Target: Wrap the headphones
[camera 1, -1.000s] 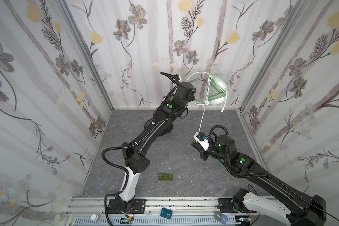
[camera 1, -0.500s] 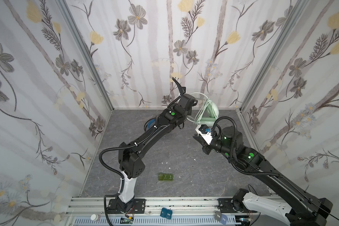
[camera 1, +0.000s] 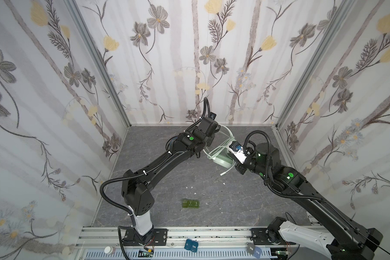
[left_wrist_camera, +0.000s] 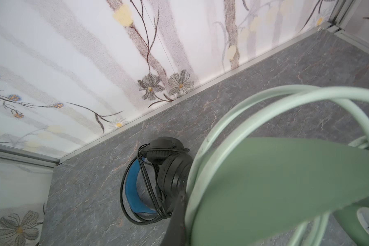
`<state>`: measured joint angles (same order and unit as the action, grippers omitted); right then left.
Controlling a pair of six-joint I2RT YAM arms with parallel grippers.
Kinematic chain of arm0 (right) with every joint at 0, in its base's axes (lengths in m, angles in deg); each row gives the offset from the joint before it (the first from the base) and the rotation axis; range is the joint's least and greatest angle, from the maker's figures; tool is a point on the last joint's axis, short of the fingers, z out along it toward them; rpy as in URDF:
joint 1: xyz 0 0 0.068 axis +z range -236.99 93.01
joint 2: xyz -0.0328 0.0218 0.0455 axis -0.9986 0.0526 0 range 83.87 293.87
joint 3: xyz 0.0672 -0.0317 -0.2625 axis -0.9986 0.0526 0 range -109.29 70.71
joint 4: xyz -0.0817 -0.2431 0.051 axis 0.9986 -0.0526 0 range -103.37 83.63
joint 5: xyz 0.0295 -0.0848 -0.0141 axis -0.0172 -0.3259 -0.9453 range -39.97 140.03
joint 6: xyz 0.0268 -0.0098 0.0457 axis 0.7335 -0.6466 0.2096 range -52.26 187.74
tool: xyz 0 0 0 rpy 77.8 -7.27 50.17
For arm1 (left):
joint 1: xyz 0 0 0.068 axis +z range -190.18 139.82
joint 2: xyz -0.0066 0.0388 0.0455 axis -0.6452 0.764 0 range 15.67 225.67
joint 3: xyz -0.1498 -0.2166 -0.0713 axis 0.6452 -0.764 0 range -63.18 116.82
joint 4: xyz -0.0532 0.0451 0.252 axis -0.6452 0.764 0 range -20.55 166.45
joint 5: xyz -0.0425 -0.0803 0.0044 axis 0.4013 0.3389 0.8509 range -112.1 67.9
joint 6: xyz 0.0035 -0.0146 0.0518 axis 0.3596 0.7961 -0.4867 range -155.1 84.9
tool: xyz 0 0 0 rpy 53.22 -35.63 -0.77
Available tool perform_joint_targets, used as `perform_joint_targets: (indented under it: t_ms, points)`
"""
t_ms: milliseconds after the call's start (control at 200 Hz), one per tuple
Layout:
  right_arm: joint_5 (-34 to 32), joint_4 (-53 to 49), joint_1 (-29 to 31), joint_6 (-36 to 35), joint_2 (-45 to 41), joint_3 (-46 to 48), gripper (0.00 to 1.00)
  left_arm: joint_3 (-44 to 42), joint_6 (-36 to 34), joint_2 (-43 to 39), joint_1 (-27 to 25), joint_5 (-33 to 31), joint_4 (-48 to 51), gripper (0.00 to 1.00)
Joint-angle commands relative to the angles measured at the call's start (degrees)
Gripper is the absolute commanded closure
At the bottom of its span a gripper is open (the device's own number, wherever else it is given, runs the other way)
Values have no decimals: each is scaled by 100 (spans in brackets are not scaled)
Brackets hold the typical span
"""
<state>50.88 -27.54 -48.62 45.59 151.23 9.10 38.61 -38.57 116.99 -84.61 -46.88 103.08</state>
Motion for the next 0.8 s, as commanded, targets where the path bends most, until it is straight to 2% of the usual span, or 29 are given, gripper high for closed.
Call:
perform_joint_targets:
  t_ms: [0, 210, 505, 590, 794]
  points:
    - [-376, -2, -148, -119, -9, -60, 100, -141, -301, -188, 4, 148, -64, 100]
    - [-680, 9, -630, -96, 49, -84, 100, -230, -551, -349, 9, 533, 180, 100]
    - [-1094, 211, -758, -78, 116, 263, 100, -128, -673, -386, 4, 1232, 463, 100]
    - [-968, 391, -875, 50, 49, 436, 100, -49, -665, -371, -9, 1480, 562, 100]
    - [-568, 755, -1240, 406, -21, 742, 93, 110, -648, -368, -25, 1768, 748, 100]
